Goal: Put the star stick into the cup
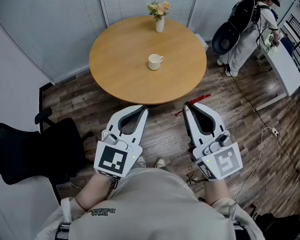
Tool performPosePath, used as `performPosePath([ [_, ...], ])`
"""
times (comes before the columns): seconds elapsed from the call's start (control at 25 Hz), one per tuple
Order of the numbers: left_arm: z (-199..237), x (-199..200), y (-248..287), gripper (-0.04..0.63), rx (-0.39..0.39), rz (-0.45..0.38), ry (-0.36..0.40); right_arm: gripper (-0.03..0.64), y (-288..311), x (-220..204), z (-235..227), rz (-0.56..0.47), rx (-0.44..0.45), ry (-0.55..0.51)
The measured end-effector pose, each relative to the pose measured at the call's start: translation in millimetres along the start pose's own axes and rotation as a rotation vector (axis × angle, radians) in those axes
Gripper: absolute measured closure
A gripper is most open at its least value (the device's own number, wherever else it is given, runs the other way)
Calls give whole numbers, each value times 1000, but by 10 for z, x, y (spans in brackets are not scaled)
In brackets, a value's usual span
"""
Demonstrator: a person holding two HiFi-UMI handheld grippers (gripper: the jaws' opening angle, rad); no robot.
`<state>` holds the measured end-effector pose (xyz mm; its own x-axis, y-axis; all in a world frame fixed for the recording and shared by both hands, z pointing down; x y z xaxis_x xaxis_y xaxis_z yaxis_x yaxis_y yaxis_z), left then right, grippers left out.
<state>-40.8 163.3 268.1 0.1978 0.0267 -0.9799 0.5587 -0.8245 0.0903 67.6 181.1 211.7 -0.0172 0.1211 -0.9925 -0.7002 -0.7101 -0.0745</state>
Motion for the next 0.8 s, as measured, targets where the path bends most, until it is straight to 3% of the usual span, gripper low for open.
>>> performPosePath([
  [0.4, -29, 69, 37, 574, 40, -4, -40, 588, -85, -105, -95, 19, -7, 42],
  [0.8, -241, 53, 106, 573, 36, 16, 4, 588, -245, -85, -258, 9, -3, 42],
])
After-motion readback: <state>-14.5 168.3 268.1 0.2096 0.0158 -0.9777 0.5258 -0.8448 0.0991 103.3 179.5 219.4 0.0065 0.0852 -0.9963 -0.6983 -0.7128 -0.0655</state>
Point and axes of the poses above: the fingertips, and each gripper's own axes: y forward along the fingers, z to its left, x out of its top, the point moved 1 cm from there along -y, backward along the fingers, and after that the axes turned 9 degrees about x, right-handed, at the moved point
